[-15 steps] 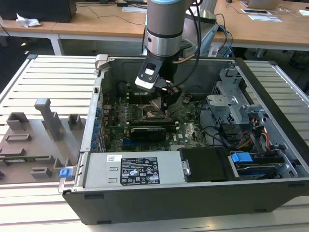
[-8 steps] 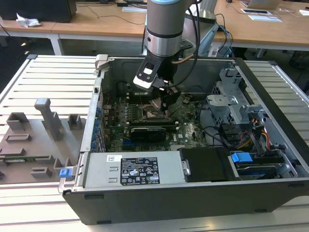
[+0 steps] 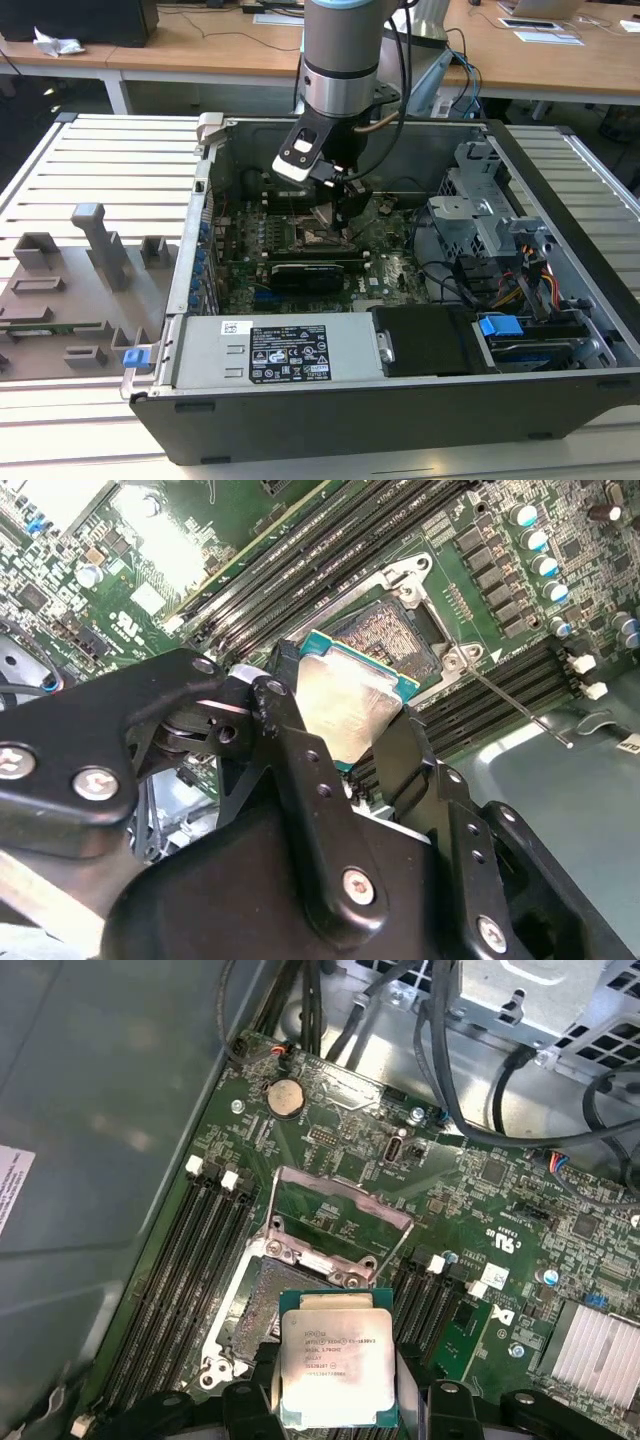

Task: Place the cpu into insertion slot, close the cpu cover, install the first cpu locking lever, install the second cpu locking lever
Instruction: 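Place the cpu into insertion slot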

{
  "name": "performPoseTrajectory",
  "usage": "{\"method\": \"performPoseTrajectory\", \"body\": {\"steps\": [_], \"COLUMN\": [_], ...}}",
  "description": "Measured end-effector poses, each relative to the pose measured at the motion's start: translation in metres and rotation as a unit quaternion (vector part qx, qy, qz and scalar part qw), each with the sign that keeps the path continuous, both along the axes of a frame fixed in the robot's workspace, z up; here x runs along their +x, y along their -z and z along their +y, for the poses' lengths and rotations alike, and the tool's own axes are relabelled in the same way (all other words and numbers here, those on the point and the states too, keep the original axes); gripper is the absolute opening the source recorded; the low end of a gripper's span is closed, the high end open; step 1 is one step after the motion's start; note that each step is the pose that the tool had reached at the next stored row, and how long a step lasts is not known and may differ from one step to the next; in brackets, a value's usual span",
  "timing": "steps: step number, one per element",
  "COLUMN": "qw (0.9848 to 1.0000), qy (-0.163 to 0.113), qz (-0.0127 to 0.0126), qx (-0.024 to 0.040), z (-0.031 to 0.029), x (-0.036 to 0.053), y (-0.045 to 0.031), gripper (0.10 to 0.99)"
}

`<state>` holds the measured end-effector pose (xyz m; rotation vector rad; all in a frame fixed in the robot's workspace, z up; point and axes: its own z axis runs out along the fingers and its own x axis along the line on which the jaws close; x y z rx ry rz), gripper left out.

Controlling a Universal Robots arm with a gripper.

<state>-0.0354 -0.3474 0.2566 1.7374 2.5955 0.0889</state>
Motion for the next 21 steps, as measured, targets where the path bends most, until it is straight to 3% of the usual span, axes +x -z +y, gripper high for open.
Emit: {"method": "performPoseTrajectory", "body": {"steps": [11,21], "qw": [0.9993,0.9966], "qy": [0.038,0.083], "qz": [0.0,0.0], "qx": [-0.0004,-0.002], "z": [0.0,0.0], "x": [0.0,0.0], "y": [0.0,0.0001], "gripper": [0.541,0.541]}}
